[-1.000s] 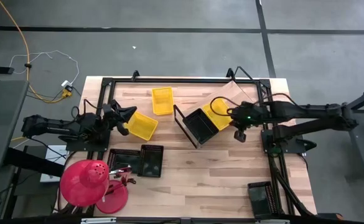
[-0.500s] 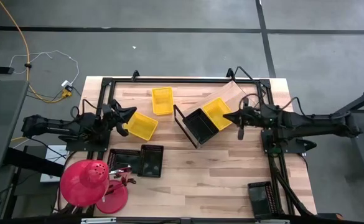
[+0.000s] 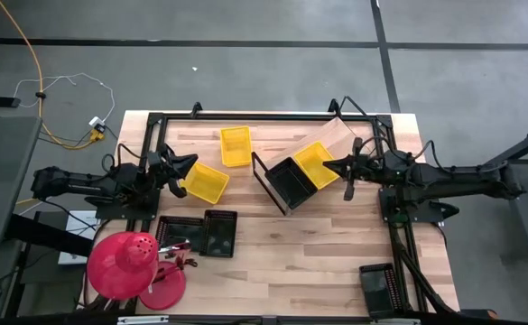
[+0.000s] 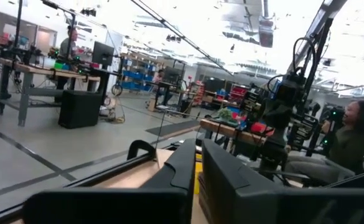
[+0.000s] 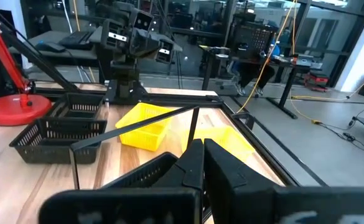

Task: Stack baskets on shelf by color
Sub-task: Stack the yellow bin on top of the yellow bin on the shelf

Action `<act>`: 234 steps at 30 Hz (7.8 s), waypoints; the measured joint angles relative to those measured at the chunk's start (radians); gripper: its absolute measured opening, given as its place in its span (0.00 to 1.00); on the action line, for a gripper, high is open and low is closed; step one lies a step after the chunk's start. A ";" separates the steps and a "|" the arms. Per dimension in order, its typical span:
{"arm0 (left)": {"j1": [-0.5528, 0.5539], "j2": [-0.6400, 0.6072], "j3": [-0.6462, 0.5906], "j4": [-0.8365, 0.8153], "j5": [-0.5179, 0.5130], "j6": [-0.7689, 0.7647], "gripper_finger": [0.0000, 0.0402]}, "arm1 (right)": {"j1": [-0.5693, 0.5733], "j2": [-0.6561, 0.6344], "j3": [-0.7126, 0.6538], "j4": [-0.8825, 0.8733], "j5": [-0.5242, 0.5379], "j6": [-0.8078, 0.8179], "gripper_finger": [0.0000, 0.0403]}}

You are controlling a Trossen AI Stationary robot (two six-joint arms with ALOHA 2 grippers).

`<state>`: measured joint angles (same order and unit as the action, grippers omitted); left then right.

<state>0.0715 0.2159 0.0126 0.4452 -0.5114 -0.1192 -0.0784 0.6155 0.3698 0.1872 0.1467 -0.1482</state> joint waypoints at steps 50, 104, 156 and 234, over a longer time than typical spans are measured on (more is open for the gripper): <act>0.325 0.812 0.608 -1.294 0.200 -0.690 0.56 | 0.000 0.000 0.000 -0.112 0.039 0.035 0.00; 0.392 0.664 0.911 -1.256 0.129 -0.431 0.00 | 0.000 0.000 0.000 -0.111 0.050 0.062 0.00; 0.376 1.871 1.819 -0.744 0.646 0.000 0.00 | 0.000 -0.060 0.000 0.344 -0.208 -0.062 0.00; 0.125 1.022 0.749 0.025 0.459 0.036 0.24 | 0.001 -0.047 0.193 -0.755 -0.121 0.355 0.00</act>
<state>0.1965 1.2377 0.7614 0.4704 -0.0526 -0.0828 -0.0776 0.5688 0.5632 -0.5676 0.0257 0.2063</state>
